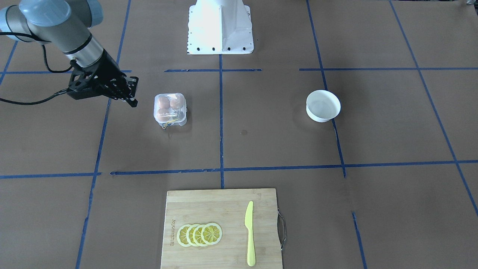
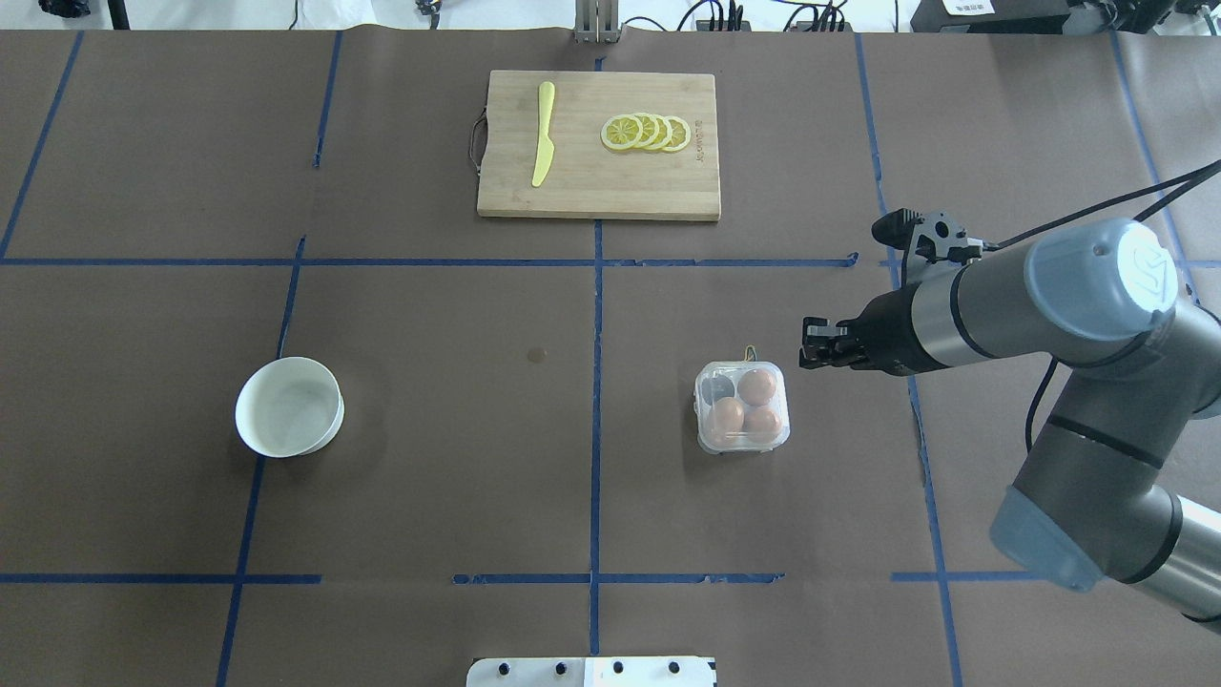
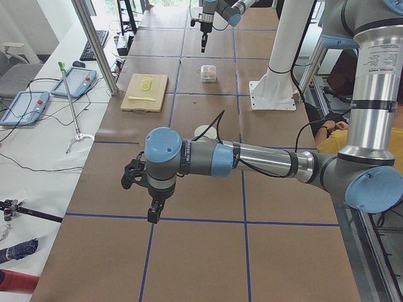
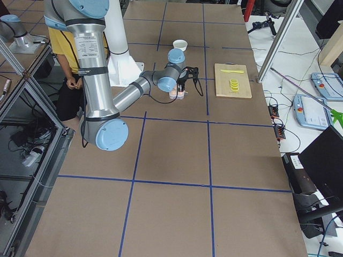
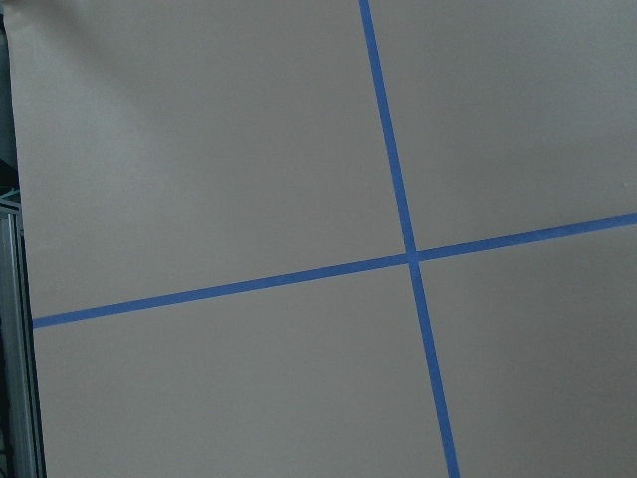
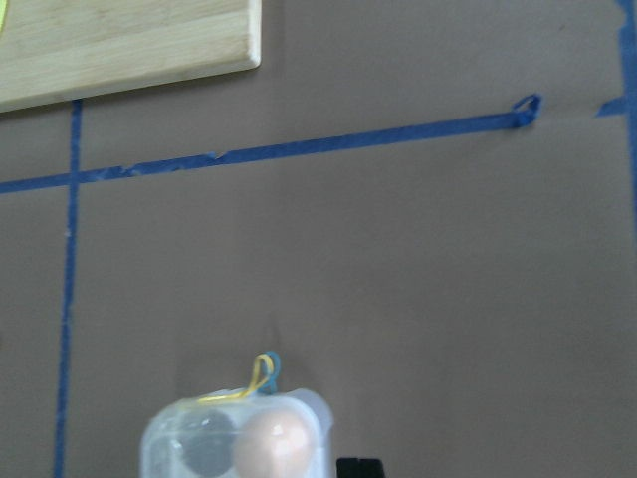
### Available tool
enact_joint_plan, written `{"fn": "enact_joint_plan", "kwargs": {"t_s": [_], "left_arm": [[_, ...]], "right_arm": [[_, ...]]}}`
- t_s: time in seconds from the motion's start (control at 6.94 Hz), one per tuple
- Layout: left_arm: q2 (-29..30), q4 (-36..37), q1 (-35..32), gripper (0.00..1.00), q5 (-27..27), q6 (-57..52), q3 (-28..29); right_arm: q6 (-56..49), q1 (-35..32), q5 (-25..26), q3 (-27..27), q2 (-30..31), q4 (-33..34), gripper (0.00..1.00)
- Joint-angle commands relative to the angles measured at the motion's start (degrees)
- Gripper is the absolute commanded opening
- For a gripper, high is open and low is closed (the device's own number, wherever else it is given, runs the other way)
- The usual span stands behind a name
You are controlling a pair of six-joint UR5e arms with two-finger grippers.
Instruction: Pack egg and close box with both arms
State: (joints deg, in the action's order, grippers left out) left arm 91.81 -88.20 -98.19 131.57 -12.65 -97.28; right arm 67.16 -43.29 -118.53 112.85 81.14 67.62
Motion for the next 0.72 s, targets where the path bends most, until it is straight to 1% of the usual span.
{"fn": "enact_joint_plan", "kwargs": {"t_s": [0.0,0.14,0.29,0.43,0.58], "left_arm": [[-0.05,-2.32,0.01,1.00,-0.26,0.09,0.33],[-0.66,-2.32,0.01,1.00,-0.44,0.00,0.25],[-0.84,-2.24,0.01,1.00,-0.44,0.00,0.16],[-1.02,-2.50,0.01,1.00,-0.09,-0.26,0.16],[-1.10,-2.41,0.10,1.00,-0.09,-0.27,0.16]], "right_arm": [[-17.16,-11.06,-6.25,-0.09,6.28,5.75,0.28],[-27.50,-16.16,-7.75,-0.70,10.75,6.55,0.72],[-37.44,-21.95,-8.29,-0.79,15.32,7.86,1.00],[-45.80,-28.28,-10.30,-0.71,17.89,12.05,1.00],[-51.98,-33.56,-11.01,-0.62,19.57,16.27,1.00]]}}
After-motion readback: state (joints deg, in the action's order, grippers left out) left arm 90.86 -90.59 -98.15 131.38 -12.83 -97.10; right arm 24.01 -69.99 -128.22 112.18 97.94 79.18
